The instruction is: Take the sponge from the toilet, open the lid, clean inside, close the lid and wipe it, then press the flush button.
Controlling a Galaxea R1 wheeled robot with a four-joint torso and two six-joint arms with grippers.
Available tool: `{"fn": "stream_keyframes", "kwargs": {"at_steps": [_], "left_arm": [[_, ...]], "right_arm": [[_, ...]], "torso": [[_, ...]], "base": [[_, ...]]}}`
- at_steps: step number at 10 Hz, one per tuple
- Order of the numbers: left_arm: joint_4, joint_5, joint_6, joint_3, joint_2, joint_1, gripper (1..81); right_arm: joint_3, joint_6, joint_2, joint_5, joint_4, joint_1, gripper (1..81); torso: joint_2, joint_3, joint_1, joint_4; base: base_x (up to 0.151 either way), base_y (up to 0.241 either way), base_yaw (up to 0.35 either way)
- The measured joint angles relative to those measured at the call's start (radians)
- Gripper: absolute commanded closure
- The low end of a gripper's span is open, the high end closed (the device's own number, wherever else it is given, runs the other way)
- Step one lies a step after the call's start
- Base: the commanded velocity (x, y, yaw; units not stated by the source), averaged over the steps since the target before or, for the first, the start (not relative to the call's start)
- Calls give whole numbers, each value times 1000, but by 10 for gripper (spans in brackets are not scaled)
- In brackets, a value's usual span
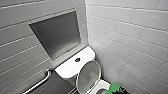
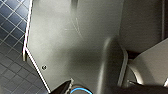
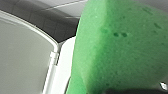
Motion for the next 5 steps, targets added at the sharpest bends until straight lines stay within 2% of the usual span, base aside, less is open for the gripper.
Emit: {"fn": "stream_keyframes", "kwargs": {"at_steps": [2,5], "left_arm": [[0,0,0,0,2,0,10],[0,0,1,0,3,0,10]], "right_arm": [[63,0,-78,44,4,-90,811],[161,0,-151,114,15,-147,811]], "torso": [[0,0,0,0],[0,0,0,0]], "base": [[0,0,0],[0,0,0]]}}
